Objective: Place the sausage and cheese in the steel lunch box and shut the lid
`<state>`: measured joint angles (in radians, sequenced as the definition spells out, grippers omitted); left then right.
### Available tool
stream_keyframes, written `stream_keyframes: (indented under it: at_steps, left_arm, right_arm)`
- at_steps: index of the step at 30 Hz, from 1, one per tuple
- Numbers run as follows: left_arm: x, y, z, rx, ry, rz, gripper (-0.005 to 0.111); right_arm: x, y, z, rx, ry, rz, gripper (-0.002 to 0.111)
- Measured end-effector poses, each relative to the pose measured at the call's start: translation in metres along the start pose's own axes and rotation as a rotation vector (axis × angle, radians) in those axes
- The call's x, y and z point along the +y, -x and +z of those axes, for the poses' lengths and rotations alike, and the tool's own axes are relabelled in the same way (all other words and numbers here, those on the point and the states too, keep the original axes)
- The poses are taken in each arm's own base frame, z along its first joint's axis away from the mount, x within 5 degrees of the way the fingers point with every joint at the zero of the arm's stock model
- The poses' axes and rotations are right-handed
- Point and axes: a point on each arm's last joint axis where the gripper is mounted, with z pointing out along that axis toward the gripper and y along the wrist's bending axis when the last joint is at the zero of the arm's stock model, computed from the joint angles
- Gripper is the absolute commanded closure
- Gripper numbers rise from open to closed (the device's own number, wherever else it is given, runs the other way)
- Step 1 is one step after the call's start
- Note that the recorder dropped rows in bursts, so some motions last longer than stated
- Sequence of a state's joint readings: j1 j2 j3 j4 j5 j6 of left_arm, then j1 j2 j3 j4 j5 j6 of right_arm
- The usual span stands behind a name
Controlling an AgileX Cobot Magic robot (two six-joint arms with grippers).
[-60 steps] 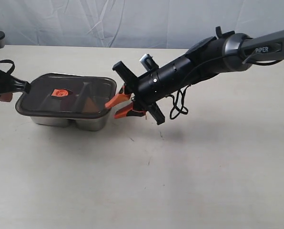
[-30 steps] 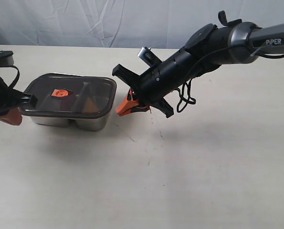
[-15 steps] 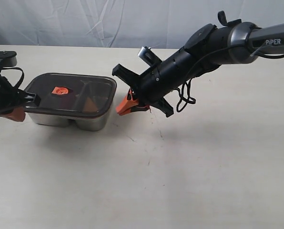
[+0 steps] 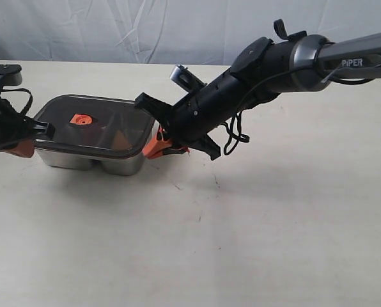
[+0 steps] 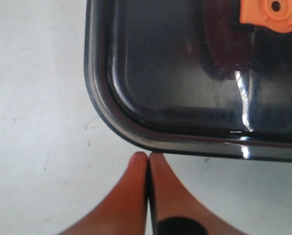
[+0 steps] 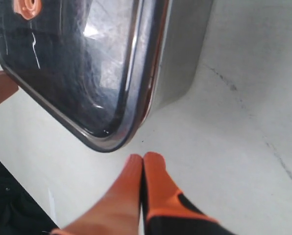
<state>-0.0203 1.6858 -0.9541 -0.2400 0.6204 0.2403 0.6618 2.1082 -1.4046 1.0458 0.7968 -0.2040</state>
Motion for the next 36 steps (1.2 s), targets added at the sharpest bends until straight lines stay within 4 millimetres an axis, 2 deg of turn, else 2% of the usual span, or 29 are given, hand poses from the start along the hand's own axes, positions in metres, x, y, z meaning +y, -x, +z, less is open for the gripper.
stream_keyframes:
  at_steps: [15, 20, 36]
  left_arm:
    - [-0.001, -0.003, 0.0, 0.038, -0.008, 0.002, 0.107]
    - [-0.001, -0.002, -0.018, -0.009, 0.015, 0.024, 0.107]
    - [0.002, -0.002, -0.019, -0.015, 0.029, 0.026, 0.107]
  right_arm:
    - [-0.001, 0.005, 0.001, -0.058, -0.021, -0.012, 0.109]
    - [-0.002, 0.005, 0.001, -0.063, -0.029, -0.019, 0.109]
    - [0.0, 0.01, 0.004, -0.149, -0.048, -0.029, 0.109]
